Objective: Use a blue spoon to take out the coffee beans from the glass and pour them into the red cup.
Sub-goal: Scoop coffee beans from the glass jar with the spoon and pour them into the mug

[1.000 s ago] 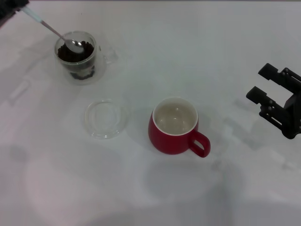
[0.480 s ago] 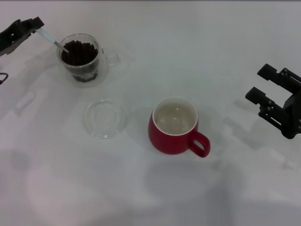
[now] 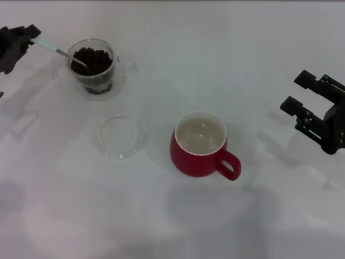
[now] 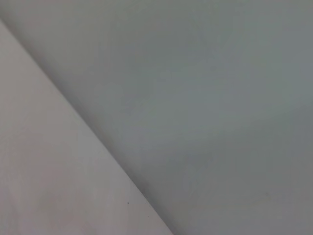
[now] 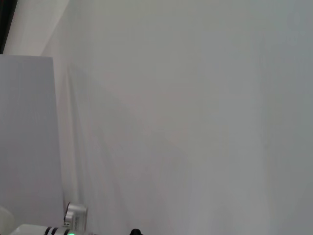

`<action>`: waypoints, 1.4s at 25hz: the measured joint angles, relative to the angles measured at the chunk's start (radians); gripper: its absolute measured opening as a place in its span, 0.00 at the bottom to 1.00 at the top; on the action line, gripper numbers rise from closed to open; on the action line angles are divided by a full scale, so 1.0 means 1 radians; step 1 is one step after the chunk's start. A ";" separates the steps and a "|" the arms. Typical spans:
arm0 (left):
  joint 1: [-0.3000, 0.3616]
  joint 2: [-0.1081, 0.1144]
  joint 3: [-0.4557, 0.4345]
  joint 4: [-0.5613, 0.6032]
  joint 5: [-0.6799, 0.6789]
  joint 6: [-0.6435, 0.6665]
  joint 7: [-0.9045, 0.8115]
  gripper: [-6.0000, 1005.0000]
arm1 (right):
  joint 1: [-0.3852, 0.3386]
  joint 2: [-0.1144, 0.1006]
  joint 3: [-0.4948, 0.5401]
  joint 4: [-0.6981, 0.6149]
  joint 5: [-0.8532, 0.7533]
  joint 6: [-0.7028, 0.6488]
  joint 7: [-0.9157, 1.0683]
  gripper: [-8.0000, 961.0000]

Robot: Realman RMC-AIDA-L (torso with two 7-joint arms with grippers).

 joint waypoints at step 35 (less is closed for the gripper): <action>0.081 -0.002 0.000 0.057 -0.035 0.272 -0.057 0.13 | 0.051 0.010 0.008 -0.010 0.009 0.065 -0.008 0.63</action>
